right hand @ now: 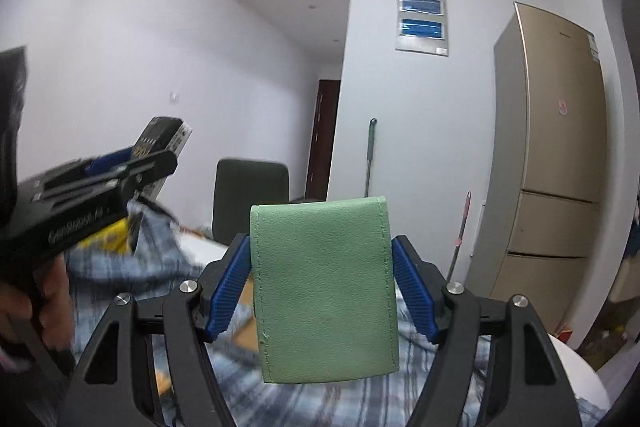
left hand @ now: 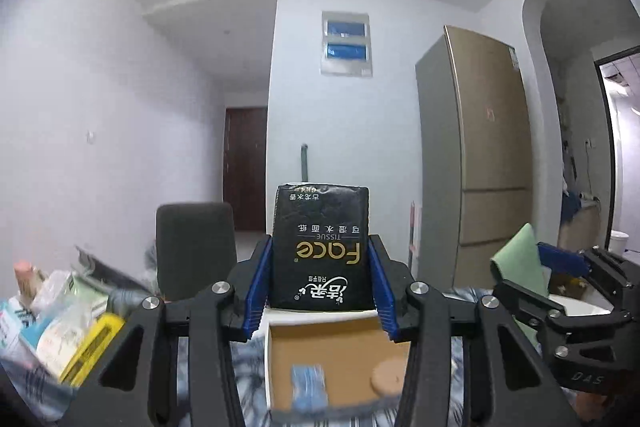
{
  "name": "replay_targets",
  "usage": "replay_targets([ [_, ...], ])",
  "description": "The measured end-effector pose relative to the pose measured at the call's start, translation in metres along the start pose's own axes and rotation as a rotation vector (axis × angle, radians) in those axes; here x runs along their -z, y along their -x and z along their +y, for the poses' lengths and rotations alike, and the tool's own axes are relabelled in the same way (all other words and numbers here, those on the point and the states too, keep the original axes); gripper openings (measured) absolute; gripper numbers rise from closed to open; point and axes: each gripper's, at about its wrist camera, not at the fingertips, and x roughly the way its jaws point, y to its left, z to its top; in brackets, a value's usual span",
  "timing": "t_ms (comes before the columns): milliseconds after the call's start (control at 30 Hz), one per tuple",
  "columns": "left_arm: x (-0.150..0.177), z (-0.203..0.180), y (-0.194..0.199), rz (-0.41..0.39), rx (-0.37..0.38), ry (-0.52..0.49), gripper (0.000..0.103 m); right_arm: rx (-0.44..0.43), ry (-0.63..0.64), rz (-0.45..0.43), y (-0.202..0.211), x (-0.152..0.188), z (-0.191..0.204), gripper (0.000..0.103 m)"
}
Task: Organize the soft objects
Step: 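Lower the tissue pack and green pad into the box and open both grippers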
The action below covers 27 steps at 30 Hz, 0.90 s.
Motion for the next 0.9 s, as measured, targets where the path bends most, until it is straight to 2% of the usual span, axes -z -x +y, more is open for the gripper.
replay_targets([
  [133,0.000,0.008,-0.028,-0.028,-0.004,0.037,0.048,0.058,-0.028,-0.032,-0.037,-0.007,-0.003,0.069],
  [200,0.006,0.012,-0.043,-0.018,0.009,0.056,0.048,0.086,-0.035,-0.056,-0.052,-0.004,-0.005,0.069],
  [300,0.021,0.014,-0.064,0.003,-0.012,0.056,0.048,0.127,-0.036,-0.104,-0.068,0.008,-0.007,0.069],
  [433,0.043,0.013,-0.090,0.048,-0.016,0.048,0.048,0.104,-0.063,-0.058,-0.093,0.026,-0.010,0.069],
  [600,0.064,0.013,-0.109,0.101,-0.031,0.032,0.048,0.071,-0.056,0.042,-0.111,0.048,-0.011,0.069],
  [767,0.075,0.019,-0.123,0.157,-0.045,0.053,0.048,0.011,-0.067,0.153,-0.127,0.063,-0.012,0.069],
  [833,0.076,0.022,-0.128,0.199,-0.071,0.053,0.048,-0.003,-0.084,0.179,-0.129,0.066,-0.014,0.069],
  [900,0.078,0.024,-0.133,0.244,-0.055,0.065,0.048,-0.019,-0.098,0.199,-0.129,0.068,-0.016,0.069],
])
